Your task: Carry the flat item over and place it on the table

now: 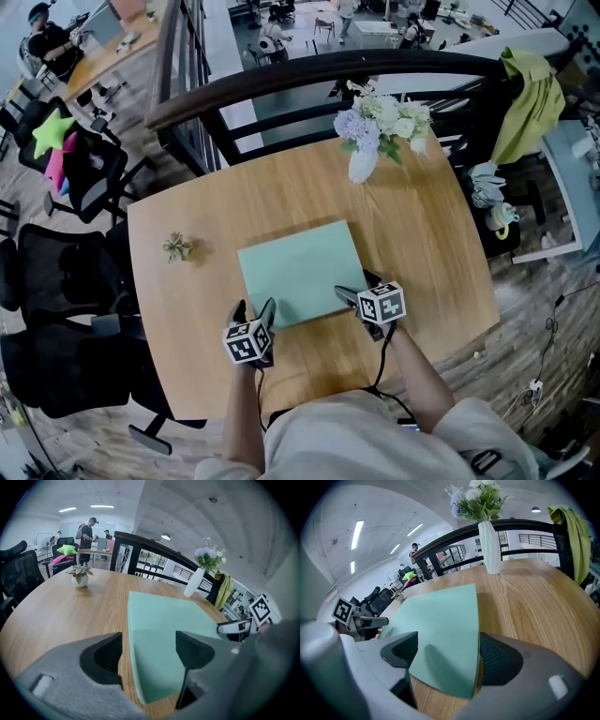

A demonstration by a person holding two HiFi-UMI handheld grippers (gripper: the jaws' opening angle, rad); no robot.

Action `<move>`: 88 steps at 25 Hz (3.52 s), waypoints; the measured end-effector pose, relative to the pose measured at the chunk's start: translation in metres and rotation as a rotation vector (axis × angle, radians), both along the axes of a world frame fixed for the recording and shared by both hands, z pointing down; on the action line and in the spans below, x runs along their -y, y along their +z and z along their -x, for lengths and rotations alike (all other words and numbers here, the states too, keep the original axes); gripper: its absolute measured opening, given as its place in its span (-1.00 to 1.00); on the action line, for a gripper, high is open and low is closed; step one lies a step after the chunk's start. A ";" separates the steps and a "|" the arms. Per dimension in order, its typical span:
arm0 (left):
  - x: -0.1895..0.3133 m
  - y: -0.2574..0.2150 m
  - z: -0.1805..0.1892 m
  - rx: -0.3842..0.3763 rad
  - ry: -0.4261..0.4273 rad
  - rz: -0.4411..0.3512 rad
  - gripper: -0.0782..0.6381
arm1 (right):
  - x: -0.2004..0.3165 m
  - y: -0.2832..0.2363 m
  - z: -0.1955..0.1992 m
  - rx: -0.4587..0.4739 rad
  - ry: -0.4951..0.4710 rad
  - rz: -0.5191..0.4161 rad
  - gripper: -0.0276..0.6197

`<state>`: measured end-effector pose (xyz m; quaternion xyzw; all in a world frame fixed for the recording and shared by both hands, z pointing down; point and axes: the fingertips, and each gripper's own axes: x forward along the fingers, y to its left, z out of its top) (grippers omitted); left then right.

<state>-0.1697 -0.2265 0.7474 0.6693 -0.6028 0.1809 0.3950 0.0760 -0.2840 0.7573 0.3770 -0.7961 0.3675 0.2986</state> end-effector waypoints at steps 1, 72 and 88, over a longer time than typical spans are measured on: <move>-0.002 -0.001 -0.001 0.002 0.003 -0.002 0.24 | -0.003 -0.001 0.000 -0.004 0.000 -0.006 0.39; -0.161 -0.068 -0.063 0.089 0.201 -0.229 -0.77 | -0.202 -0.080 0.054 -0.199 -0.091 -0.392 -0.88; -0.153 -0.100 -0.113 0.071 0.117 -0.286 -0.77 | -0.192 -0.109 0.012 -0.194 -0.168 -0.469 -0.88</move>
